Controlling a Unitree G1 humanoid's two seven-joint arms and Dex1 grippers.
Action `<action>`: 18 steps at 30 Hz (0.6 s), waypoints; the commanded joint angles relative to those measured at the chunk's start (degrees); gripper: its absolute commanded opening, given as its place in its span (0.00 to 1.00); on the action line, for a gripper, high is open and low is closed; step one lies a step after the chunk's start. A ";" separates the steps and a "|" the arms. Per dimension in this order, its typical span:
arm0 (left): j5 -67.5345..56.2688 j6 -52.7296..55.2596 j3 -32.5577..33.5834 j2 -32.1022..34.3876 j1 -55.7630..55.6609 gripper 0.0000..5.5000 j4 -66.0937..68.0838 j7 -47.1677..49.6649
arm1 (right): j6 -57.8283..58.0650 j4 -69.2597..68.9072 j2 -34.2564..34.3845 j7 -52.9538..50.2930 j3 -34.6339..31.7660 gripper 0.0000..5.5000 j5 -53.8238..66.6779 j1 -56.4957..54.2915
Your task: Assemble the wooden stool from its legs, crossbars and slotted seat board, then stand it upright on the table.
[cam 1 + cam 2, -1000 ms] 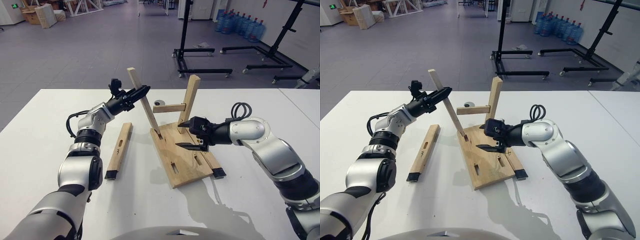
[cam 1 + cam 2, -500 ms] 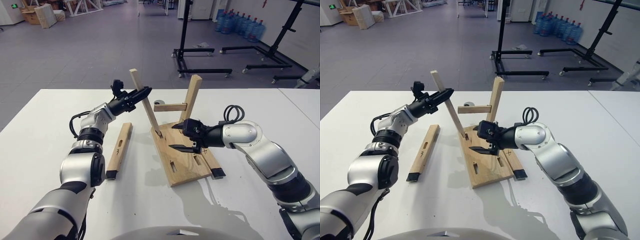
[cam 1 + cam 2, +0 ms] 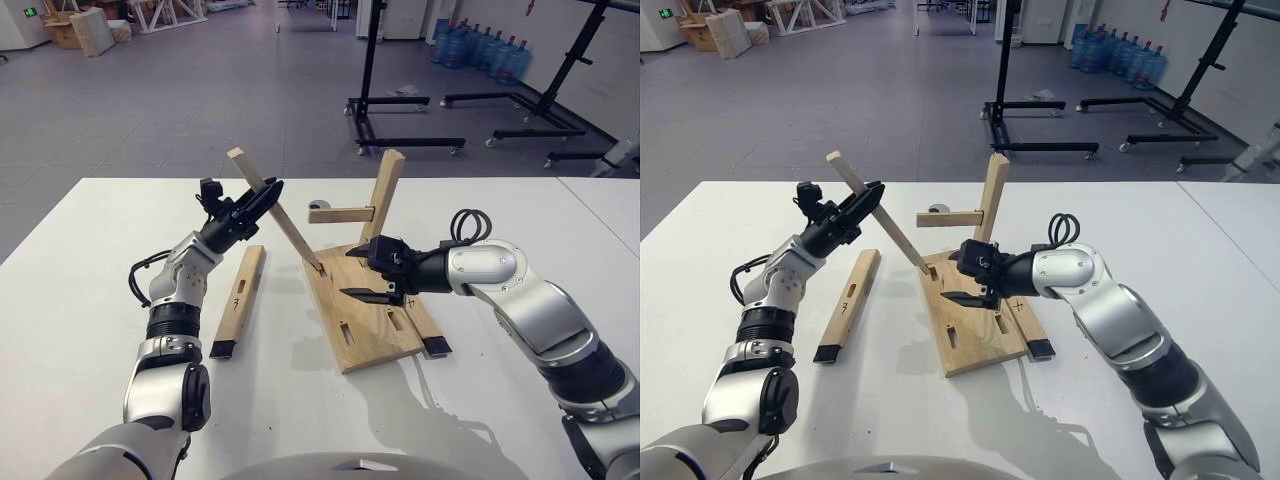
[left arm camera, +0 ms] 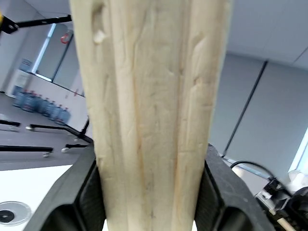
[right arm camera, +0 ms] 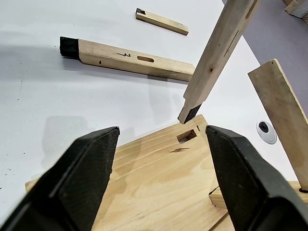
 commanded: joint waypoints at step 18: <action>4.89 -15.68 0.57 -0.18 -8.88 0.37 23.27 -9.07 | -0.04 0.00 -0.10 0.92 1.03 0.60 0.28 -2.23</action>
